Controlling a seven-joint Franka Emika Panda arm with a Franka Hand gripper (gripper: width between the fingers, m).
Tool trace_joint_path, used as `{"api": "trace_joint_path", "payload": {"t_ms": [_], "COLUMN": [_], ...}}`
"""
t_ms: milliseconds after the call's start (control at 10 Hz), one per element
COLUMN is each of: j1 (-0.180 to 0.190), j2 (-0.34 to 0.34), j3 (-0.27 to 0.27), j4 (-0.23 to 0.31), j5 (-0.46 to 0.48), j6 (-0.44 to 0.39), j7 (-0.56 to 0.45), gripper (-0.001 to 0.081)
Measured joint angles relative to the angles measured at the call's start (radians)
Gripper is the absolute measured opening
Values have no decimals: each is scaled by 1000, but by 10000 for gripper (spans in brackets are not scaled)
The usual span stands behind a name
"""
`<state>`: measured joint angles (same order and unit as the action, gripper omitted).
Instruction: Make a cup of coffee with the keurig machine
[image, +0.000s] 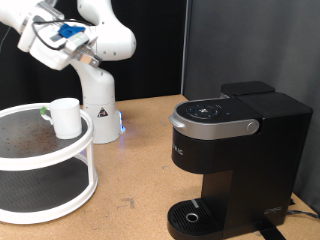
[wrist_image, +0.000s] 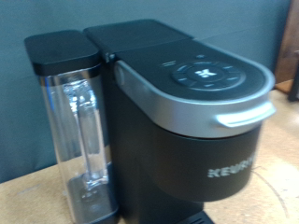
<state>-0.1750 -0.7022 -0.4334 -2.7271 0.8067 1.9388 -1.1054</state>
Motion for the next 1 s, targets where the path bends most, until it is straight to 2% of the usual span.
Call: {"api": "trace_joint_path", "payload": {"t_ms": [100, 300, 600, 1000], "j1": [-27, -61, -78, -78], "j2": [-24, -56, -75, -73], "j3": [-22, -86, -181, -174], "j4": [-4, 19, 76, 67], "j5": [-15, -74, -121, -183], "j6": [-27, -140, -276, -219], "j7": [0, -9, -17, -82], "gripper": [3, 3, 3, 3]}}
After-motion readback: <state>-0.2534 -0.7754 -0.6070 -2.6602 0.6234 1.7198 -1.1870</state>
